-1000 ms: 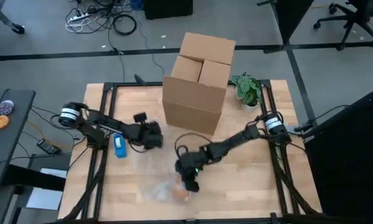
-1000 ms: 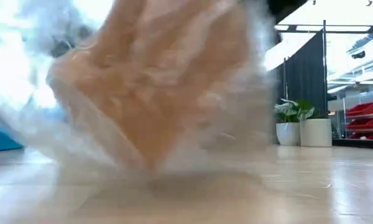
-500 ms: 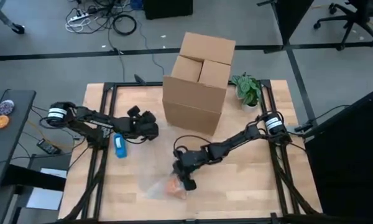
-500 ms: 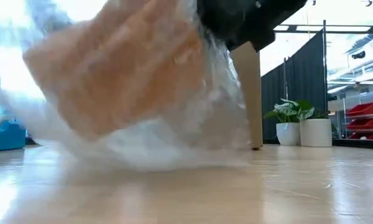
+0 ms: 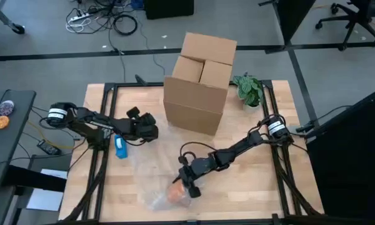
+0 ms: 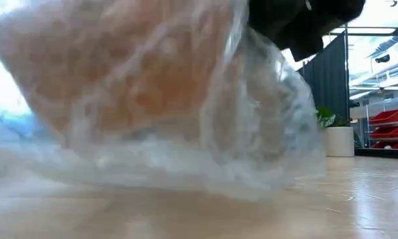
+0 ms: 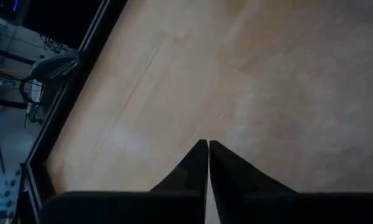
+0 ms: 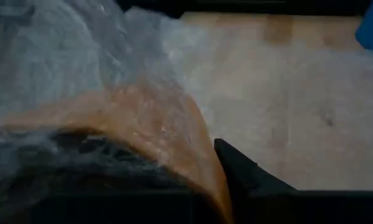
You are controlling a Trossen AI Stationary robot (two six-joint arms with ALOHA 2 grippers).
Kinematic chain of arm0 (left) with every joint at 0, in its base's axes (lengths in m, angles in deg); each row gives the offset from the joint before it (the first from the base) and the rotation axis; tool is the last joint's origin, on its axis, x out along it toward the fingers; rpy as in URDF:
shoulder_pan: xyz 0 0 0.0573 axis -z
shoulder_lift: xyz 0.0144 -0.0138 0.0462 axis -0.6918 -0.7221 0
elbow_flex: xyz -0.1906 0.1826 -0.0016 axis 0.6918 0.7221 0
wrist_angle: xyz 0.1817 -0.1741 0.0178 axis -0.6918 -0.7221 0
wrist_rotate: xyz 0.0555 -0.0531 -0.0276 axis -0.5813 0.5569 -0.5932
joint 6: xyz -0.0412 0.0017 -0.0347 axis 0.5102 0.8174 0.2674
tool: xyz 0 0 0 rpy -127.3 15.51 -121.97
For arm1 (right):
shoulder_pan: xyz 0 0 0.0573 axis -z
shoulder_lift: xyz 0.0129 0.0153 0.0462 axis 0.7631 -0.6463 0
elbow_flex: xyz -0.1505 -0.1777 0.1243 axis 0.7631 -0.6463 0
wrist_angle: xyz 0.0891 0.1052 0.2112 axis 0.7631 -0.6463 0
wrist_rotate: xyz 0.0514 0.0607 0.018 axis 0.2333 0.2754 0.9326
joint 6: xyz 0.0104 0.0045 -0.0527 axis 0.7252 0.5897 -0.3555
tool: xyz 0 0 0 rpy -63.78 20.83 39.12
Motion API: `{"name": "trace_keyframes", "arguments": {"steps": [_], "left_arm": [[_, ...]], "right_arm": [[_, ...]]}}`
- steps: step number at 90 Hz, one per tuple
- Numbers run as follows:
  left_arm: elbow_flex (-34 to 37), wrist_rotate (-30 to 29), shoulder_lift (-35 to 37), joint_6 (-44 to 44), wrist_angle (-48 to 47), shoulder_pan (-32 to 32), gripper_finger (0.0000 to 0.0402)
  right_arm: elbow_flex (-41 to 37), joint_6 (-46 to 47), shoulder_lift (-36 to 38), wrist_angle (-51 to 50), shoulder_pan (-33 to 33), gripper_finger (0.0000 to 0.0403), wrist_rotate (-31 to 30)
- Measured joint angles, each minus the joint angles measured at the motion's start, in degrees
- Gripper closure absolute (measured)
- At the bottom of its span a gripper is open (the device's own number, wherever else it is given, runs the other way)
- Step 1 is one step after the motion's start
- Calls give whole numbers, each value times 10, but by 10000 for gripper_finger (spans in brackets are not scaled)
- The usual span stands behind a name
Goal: Wrap mug
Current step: Wrap the orange mug using the transparent bubble wrap
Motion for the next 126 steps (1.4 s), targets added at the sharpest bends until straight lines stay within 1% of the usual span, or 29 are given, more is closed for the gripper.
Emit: {"name": "trace_keyframes", "arguments": {"steps": [7, 13, 24, 32, 39, 47, 53, 58, 68, 77, 90, 100, 102, 105, 112, 121, 126], "left_arm": [[-5, -4, 0, -1, -2, 0, 402], [-18, -7, 0, -10, -19, 0, 402], [-60, -41, 4, -17, -93, 0, 402], [-95, -54, 14, -15, -139, 1, 402], [-119, -37, 24, -12, -142, 18, 402], [-136, 6, 34, -6, -127, 51, 402], [-138, 31, 40, 16, -102, 84, 402], [-132, 49, 40, 33, -58, 115, 402], [-101, 94, 20, 35, 81, 156, 402], [-68, 102, -22, 41, 180, 166, 402], [-33, 84, -106, 54, 259, 148, 402], [-31, 54, -162, 47, 261, 120, 402], [-32, 40, -169, 45, 263, 114, 402], [-34, 35, -178, 41, 264, 104, 402], [-34, 9, -192, 28, 266, 81, 402], [-34, 3, -191, 7, 268, 54, 402], [-33, 4, -184, -8, 265, 42, 402]], "right_arm": [[-4, 69, -42, 57, 3, 402, 32], [-2, 117, -81, 84, 3, 403, 51], [3, 139, -126, 173, -3, 403, 66], [4, 145, -134, 189, -8, 403, 66], [4, 134, -131, 180, -12, 403, 61], [3, 115, -122, 165, -15, 403, 55], [0, 98, -115, 156, -18, 403, 55], [0, 88, -108, 145, -20, 403, 50], [1, 45, -95, 125, -20, 403, 42], [1, 7, -90, 117, -23, 403, 35], [1, -50, -79, 109, -33, 403, 24], [3, -76, -66, 90, -40, 403, 27], [3, -80, -63, 82, -41, 403, 31], [4, -81, -59, 74, -41, 403, 38], [5, -63, -47, 45, -40, 403, 54], [7, -6, -40, 12, -29, 403, 87], [8, 25, -39, -7, -23, 403, 95]]}}
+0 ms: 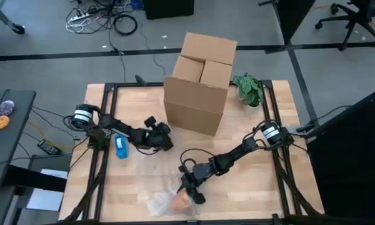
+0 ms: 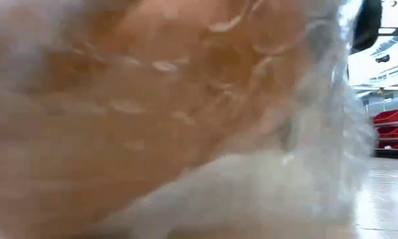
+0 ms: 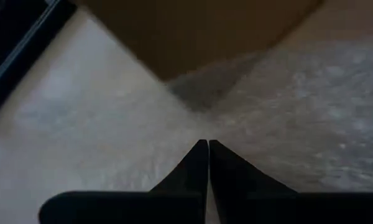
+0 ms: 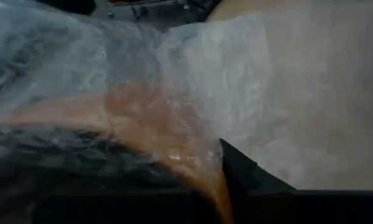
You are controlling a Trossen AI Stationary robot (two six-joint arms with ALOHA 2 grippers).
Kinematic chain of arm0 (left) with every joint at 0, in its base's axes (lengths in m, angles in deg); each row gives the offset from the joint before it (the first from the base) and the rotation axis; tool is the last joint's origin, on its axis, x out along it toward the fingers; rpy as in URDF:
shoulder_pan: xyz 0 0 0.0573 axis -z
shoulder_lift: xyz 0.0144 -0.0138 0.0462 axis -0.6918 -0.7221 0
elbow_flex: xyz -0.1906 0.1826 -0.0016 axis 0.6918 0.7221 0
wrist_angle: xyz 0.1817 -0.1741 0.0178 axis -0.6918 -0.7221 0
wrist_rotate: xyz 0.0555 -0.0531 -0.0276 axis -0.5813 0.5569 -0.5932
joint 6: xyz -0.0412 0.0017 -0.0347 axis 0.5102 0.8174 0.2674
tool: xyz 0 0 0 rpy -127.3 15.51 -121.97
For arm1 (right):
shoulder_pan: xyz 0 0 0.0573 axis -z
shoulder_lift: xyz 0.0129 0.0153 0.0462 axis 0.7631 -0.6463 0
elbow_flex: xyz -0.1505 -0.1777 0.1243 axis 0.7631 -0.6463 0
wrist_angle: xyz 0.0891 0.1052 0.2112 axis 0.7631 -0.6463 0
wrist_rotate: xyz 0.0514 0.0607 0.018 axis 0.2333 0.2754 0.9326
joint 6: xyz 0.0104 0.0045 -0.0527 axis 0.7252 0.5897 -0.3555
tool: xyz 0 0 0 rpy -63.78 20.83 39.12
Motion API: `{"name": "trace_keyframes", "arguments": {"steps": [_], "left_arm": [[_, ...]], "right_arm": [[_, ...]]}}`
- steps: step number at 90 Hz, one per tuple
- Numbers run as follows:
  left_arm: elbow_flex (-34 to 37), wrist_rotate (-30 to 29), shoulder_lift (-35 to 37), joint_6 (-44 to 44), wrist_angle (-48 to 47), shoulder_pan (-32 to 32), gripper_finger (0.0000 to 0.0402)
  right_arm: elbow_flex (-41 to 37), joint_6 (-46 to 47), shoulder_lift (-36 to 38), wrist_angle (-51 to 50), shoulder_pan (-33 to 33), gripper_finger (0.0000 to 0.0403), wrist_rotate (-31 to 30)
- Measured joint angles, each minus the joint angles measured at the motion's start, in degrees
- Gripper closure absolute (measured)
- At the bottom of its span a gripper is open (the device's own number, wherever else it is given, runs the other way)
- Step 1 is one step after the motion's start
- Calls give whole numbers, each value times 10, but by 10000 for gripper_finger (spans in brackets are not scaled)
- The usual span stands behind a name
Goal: Wrap mug
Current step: Wrap the orange mug using the transparent bubble wrap
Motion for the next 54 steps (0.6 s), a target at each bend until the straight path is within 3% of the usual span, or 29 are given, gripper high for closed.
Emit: {"name": "trace_keyframes", "arguments": {"steps": [17, 36, 54], "left_arm": [[1, -24, 34, -39, -53, -21, 402], [1, -52, 109, -36, -120, -19, 402], [-4, -44, 217, -34, -151, 31, 402]], "right_arm": [[2, 101, 2, -70, 7, 403, 9], [2, 213, 3, -79, 14, 403, 42], [3, 274, 4, -88, 22, 403, 40]]}}
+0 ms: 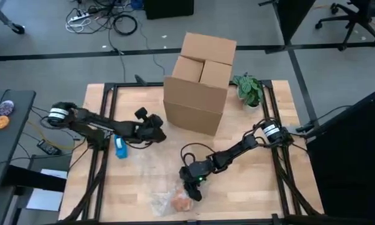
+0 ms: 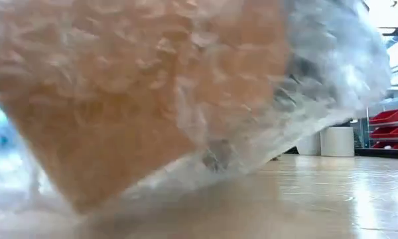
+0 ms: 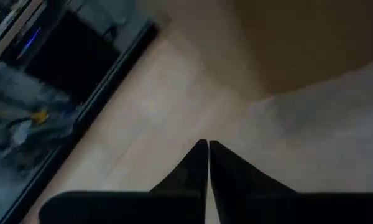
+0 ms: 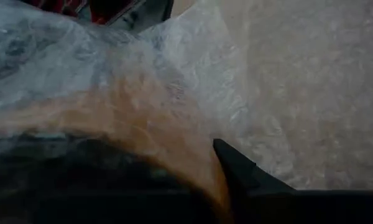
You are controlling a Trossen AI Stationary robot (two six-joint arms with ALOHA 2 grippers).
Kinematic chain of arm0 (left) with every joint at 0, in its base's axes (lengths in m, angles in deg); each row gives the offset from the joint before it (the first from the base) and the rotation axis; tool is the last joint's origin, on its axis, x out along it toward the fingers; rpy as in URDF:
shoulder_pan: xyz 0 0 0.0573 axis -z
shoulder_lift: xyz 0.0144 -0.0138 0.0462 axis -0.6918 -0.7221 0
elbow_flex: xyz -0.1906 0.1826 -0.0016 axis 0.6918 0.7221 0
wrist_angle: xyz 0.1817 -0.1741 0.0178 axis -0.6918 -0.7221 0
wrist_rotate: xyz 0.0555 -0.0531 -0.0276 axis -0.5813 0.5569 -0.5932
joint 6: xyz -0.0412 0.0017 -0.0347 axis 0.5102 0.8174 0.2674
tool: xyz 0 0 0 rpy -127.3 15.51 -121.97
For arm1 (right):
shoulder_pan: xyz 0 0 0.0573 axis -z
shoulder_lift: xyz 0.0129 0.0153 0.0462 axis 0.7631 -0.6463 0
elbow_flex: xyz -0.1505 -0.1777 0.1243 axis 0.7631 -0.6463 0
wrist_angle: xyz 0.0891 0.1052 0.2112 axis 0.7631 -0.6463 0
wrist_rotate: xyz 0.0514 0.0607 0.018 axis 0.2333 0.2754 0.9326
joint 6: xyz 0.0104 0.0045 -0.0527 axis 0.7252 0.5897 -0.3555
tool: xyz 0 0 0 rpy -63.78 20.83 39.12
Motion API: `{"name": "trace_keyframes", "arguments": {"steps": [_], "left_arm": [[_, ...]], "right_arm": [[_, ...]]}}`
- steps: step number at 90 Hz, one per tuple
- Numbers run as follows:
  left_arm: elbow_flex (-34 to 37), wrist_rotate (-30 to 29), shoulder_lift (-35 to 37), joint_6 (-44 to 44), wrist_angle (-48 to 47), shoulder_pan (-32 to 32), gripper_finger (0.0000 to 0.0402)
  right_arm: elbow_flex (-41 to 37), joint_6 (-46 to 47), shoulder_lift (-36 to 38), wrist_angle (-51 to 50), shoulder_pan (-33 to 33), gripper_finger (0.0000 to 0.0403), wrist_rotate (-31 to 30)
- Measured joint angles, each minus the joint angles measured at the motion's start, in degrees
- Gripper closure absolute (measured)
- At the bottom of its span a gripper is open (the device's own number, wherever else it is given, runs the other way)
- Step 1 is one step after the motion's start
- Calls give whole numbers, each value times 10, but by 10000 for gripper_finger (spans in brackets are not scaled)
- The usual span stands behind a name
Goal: Wrap mug
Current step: Wrap the orange mug using the transparent bubble wrap
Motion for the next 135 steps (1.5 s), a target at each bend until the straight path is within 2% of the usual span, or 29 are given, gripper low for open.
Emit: {"name": "trace_keyframes", "arguments": {"steps": [12, 20, 37, 47, 56, 69, 74, 80, 89, 97, 109, 117, 135], "left_arm": [[-12, -9, 73, 10, 20, 102, 402], [-12, -58, 90, -5, 73, 196, 402], [-12, -202, 51, -97, 206, 382, 402], [-12, -209, 13, -107, 274, 439, 402], [-12, -181, -31, -116, 338, 462, 401], [-12, -163, -106, -199, 447, 472, 389], [-16, -162, -122, -226, 457, 480, 377], [-25, -179, -128, -246, 444, 495, 357], [-45, -237, -123, -270, 445, 527, 323], [-62, -243, -121, -269, 446, 552, 295], [-62, -186, -144, -190, 430, 558, 254], [-62, -182, -171, -167, 431, 549, 227], [-66, -170, -251, -167, 525, 522, 183]], "right_arm": [[0, 57, 0, -6, 6, 403, -5], [0, 94, 0, -5, 8, 403, -13], [-1, 148, -1, -2, 10, 403, -37], [-1, 181, -1, 0, 11, 403, -51], [-1, 210, -2, 0, 11, 403, -57], [-2, 254, -1, 1, 11, 403, -71], [-2, 272, -1, 1, 14, 402, -70], [-2, 293, -1, 1, 15, 400, -68], [-2, 307, -1, 1, 15, 395, -64], [-2, 310, -1, 0, 15, 389, -62], [-2, 310, -1, 0, 15, 381, -62], [-2, 310, -1, 0, 17, 375, -63], [-2, 317, -1, 1, 19, 359, -78]]}}
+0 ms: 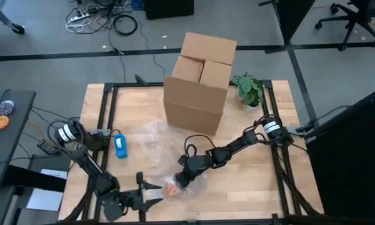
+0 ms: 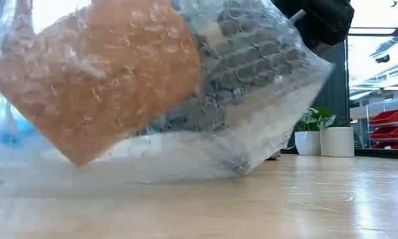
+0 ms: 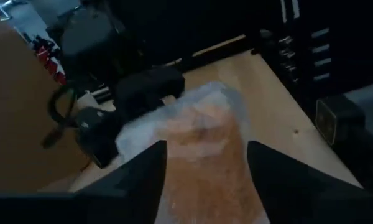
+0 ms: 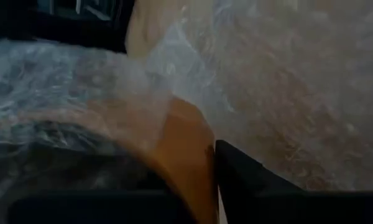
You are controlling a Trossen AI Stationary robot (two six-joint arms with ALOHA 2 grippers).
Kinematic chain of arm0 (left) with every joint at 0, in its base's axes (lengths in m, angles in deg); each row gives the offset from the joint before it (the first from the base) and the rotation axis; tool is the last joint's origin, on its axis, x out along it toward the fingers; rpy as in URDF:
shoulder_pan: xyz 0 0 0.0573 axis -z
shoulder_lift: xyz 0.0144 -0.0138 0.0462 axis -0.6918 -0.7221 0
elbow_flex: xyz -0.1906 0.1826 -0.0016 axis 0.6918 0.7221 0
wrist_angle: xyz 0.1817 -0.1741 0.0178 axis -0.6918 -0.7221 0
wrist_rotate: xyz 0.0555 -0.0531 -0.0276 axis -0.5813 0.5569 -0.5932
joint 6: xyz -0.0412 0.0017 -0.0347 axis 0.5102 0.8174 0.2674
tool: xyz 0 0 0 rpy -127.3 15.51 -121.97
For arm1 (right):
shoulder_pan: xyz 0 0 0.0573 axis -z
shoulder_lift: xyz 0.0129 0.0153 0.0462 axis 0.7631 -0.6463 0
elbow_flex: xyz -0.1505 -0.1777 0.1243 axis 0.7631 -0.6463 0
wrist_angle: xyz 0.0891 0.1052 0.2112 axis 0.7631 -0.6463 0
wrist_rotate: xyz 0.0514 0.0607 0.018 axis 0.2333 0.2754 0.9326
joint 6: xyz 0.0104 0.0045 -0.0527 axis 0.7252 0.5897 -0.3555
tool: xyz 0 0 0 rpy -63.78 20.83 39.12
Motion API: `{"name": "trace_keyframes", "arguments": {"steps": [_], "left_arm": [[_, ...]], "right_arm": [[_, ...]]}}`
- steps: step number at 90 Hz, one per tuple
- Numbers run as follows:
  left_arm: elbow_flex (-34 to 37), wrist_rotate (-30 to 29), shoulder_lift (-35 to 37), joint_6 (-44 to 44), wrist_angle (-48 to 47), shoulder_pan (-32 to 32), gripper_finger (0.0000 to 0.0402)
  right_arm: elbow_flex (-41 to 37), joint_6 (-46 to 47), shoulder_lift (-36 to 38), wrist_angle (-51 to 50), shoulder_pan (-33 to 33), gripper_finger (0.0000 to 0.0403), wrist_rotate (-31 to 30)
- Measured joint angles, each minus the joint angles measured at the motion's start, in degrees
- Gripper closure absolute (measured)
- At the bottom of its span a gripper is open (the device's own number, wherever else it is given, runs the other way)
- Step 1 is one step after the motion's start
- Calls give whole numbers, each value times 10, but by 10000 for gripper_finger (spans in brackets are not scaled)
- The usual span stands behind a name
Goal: Wrap mug
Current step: Wrap the orange mug using the transparent bubble wrap
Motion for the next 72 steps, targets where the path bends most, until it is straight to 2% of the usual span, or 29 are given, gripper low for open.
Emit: {"name": "trace_keyframes", "arguments": {"steps": [8, 26, 52, 62, 72], "left_arm": [[-23, 9, -39, 0, 29, -14, 174], [-92, 13, -97, -13, 26, -33, 172], [-104, -21, -107, 63, -23, -55, 173], [-103, -26, -107, 82, -25, -56, 188], [-103, -20, -107, 110, -37, -57, 223]], "right_arm": [[0, 0, 0, 0, -3, 355, -12], [0, -7, 0, 0, -16, 355, -36], [-1, -14, 0, 3, -43, 352, -101], [-2, -32, 3, 11, -56, 349, -126], [-2, -58, 12, 28, -68, 336, -149]]}}
